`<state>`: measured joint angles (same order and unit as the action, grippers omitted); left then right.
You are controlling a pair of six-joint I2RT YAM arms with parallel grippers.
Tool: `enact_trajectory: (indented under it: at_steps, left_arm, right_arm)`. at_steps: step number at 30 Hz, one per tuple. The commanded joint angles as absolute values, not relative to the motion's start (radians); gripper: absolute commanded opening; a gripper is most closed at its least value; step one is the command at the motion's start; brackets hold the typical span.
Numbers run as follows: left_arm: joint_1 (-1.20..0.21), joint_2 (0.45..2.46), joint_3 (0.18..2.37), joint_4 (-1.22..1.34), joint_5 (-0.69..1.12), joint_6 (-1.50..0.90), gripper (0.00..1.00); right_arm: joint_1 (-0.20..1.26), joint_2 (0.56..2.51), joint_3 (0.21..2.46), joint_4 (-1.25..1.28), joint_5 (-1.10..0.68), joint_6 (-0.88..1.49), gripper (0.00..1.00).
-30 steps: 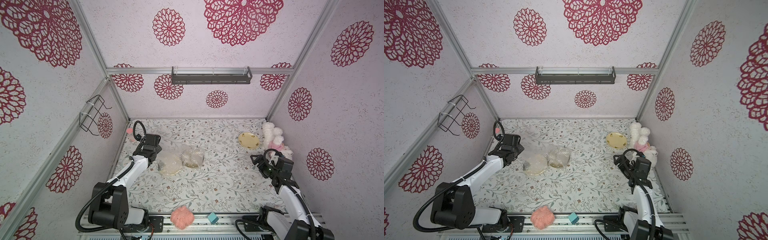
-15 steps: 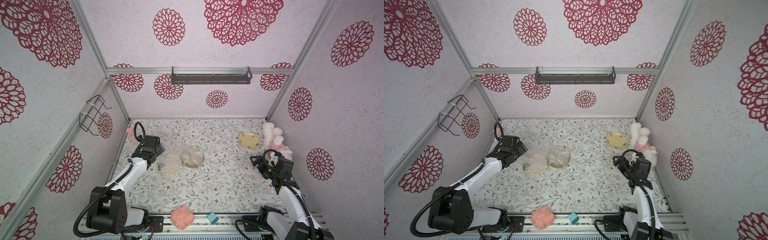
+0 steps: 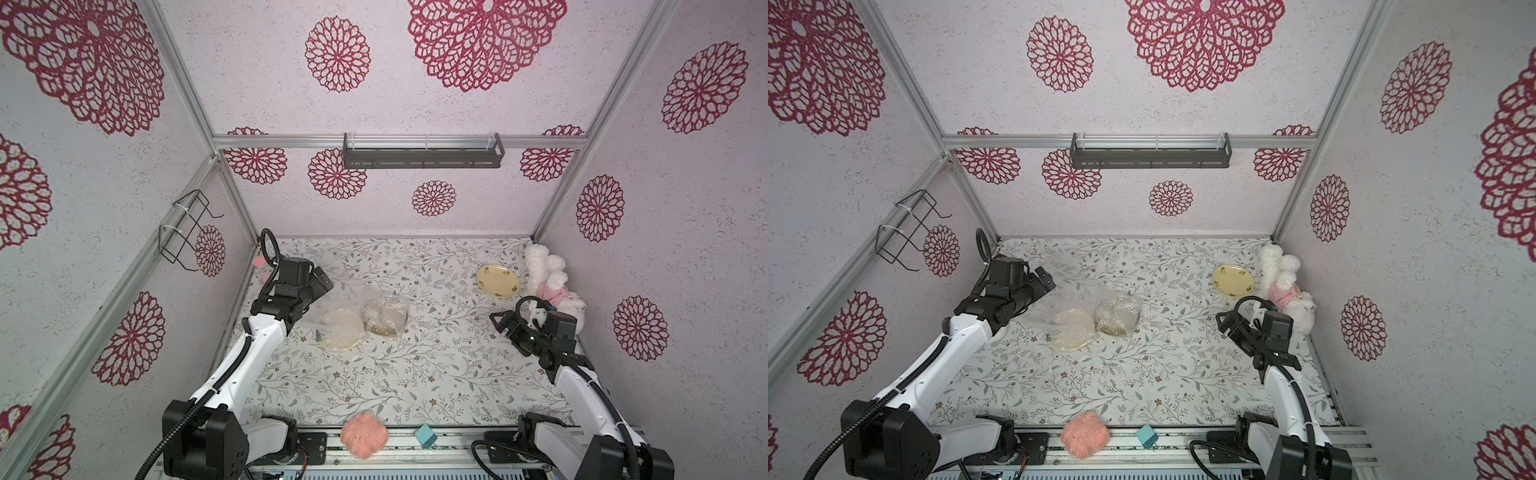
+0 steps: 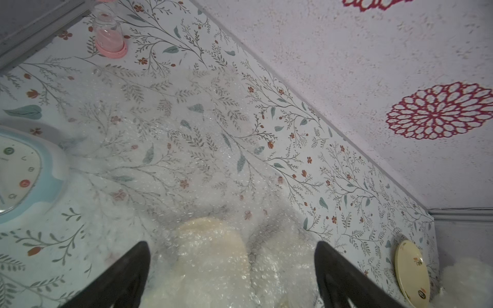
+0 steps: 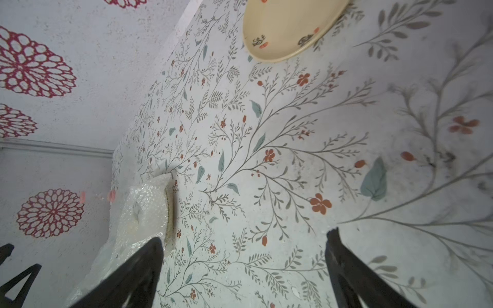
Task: Unpack dinner plates from bubble wrap
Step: Place the bubble wrap at the center of the board, then move the bubble wrap to the center of the board.
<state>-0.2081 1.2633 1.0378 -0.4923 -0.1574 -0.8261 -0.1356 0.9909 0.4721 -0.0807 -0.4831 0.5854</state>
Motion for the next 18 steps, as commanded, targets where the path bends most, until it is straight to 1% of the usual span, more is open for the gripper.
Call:
enact_trajectory:
  at_steps: [1,5,10,18]
  left_arm:
    - [-0.254,1.264,1.068,-0.477,-0.131,-0.825,0.97]
    - [-0.306,1.279,1.054,-0.393,-0.082,-0.827,0.97]
    - [-0.35,1.301,1.017,-0.303,-0.037,-0.859,0.97]
    - [-0.374,1.291,0.98,-0.309,-0.04,-0.883,0.97]
  right_arm:
    - [-0.068,1.034,0.535,-0.052,-0.493,0.546,0.99]
    - [0.041,1.122,0.579,0.003,-0.513,0.558,0.99]
    - [0.184,1.299,0.636,0.097,-0.547,0.581,0.98]
    - [0.356,1.547,0.71,0.285,-0.516,0.685,0.77]
